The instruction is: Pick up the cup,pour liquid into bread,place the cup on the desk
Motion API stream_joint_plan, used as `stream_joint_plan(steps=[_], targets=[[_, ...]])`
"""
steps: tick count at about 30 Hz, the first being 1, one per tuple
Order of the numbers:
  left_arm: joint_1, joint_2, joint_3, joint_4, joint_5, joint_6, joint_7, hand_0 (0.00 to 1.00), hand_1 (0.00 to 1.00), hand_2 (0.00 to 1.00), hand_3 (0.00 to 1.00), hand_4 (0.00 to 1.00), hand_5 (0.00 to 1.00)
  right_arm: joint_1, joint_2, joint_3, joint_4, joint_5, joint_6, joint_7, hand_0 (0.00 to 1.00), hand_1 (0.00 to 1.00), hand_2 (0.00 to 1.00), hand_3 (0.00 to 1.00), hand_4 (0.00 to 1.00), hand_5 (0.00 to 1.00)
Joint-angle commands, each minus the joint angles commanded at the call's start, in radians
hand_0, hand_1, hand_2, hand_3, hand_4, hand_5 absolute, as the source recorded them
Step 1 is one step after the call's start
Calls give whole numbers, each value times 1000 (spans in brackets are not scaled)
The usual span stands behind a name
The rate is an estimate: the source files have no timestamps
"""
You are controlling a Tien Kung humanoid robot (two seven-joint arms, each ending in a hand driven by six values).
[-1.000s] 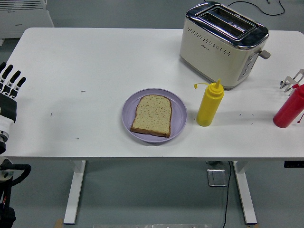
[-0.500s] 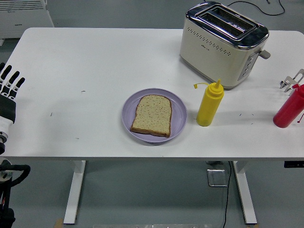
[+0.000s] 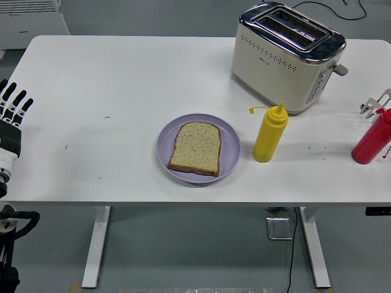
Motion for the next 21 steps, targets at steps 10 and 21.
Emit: stream_joint_plan(steps=[10, 21], targets=[[-2, -1, 0, 1, 1, 0, 0, 716, 758, 804, 708, 665, 998, 6, 6, -1, 1, -7, 12, -2, 792, 734, 731, 760, 622, 595], [-9, -2, -4, 1, 1, 1, 0, 716, 758, 804, 709, 665, 998, 18, 10, -3, 7, -10, 18, -4, 793, 733, 731, 759, 623, 597]])
